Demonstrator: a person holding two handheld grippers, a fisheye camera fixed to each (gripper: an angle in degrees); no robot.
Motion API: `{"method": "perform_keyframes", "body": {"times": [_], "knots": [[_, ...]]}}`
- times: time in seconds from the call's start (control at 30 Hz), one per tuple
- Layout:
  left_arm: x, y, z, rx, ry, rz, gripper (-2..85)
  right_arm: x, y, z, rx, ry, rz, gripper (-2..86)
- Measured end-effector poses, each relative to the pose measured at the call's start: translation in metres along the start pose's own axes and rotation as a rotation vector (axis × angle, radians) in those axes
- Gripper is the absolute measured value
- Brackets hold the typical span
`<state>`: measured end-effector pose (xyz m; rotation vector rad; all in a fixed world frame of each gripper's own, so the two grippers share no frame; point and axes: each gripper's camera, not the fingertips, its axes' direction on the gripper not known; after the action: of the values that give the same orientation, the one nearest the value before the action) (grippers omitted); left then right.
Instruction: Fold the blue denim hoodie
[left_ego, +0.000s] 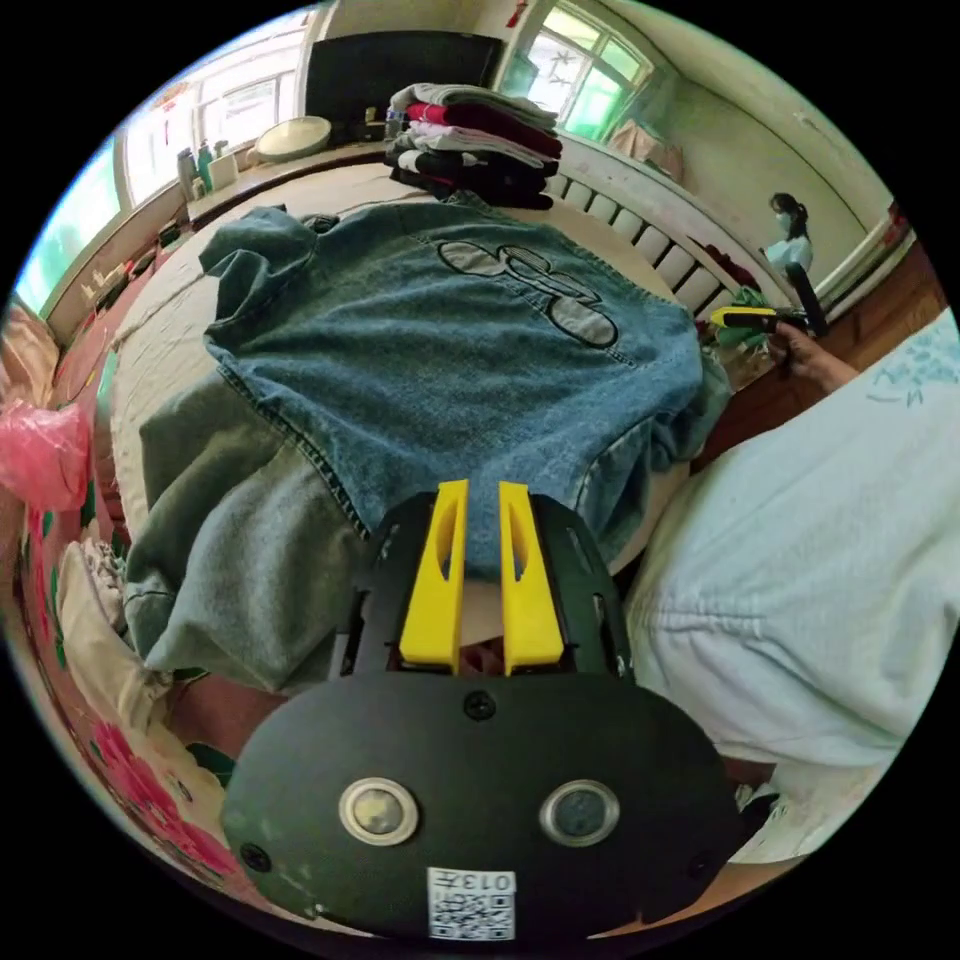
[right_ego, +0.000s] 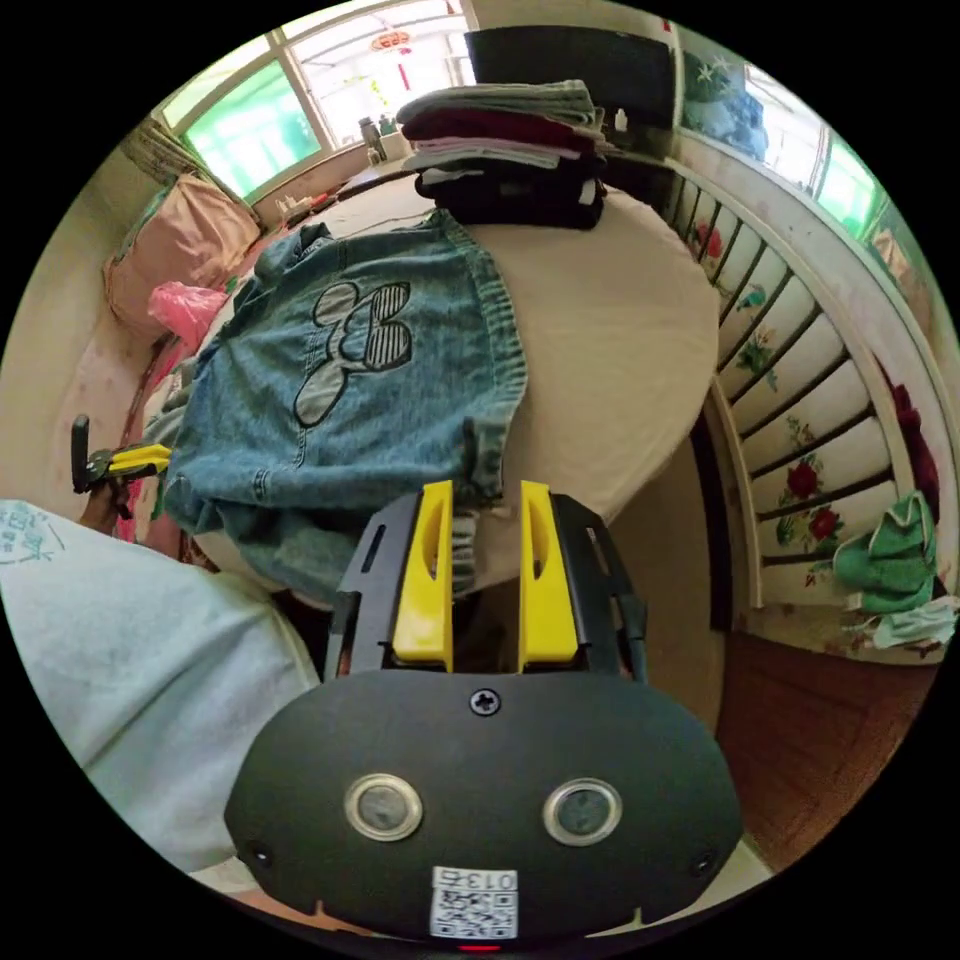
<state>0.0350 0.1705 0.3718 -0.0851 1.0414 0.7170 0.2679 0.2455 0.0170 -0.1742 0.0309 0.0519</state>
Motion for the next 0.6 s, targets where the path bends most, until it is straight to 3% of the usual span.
{"method": "perform_keyframes", "body": {"times": [0.13, 0.3, 0.4, 0.47, 0.6], "knots": [[0.057, 0.012, 0.013, -0.122, -0.084, 0.259, 13.8, 0.019, 0.041, 0.034, -0.079, -0.151, 0.091, 13.9], [0.109, 0.023, 0.043, -0.228, -0.161, 0.527, 17.2, 0.028, 0.037, 0.05, -0.201, -0.178, 0.1, 9.7], [0.123, 0.035, 0.059, -0.232, -0.228, 0.585, 17.9, 0.029, 0.049, -0.012, -0.064, -0.286, -0.018, 9.3], [0.13, 0.042, 0.067, -0.228, -0.297, 0.62, 17.9, 0.038, 0.071, -0.084, 0.143, -0.468, -0.108, 9.2], [0.14, 0.042, 0.087, -0.237, -0.423, 0.679, 16.5, 0.033, 0.088, -0.194, 0.403, -0.634, -0.245, 9.1]]}}
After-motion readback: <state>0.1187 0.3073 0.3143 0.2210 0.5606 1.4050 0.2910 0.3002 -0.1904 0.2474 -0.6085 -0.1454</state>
